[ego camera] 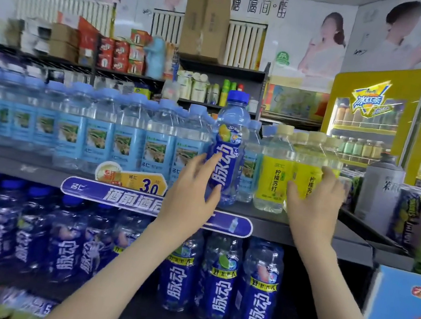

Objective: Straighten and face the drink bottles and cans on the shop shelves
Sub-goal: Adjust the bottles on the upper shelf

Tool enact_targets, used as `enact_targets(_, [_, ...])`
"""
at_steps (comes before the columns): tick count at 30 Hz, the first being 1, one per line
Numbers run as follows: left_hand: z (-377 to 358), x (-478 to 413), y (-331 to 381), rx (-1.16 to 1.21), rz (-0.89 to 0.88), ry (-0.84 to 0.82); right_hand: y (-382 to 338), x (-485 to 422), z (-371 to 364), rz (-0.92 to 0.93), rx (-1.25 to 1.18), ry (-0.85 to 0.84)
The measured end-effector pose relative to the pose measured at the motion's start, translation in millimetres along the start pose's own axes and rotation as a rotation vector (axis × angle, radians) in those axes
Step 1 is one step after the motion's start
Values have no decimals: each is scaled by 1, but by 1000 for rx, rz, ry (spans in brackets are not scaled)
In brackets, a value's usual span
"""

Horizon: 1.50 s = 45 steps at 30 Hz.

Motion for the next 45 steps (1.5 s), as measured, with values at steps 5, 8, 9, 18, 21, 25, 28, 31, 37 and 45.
enact_targets(5, [40, 16, -26, -40, 56, 11, -62, 38, -23, 207, -96, -94])
enact_targets(8, [74, 32, -57, -109, 138, 23, -98, 63, -49, 278, -174, -213])
enact_targets(9, [87, 39, -69, -137, 169, 27, -111, 72, -59, 281, -213, -253])
enact_targets(18, [251, 108, -203, -355, 378, -10, -296, 187, -167, 338, -437, -576])
enact_targets(21, [319, 128, -247, -391, 397, 3, -366, 219, -199, 342, -478, -595])
enact_targets(25, [411, 147, -310, -509, 388, -5, -478, 264, -246, 374, -524, -621])
enact_targets(28, [480, 157, -359, -556, 418, 9, -563, 298, -281, 433, -551, -634])
enact_targets(31, [546, 169, -406, -541, 499, 21, -635, 327, -315, 463, -580, -648])
enact_targets(37, [645, 193, -511, -611, 536, 90, -752, 383, -400, 519, -630, -692])
enact_targets(45, [772, 213, -679, -723, 610, 127, -918, 474, -557, 498, -728, -811])
Point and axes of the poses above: each hand's wrist, its own x-axis away from the middle knuckle, its own z-axis out of the back of the hand, y = z × x, the point moved 5 cm from there along -x, towards the middle knuckle, and after that the axes turned 2 degrees about -y, right-handed, at the moved point
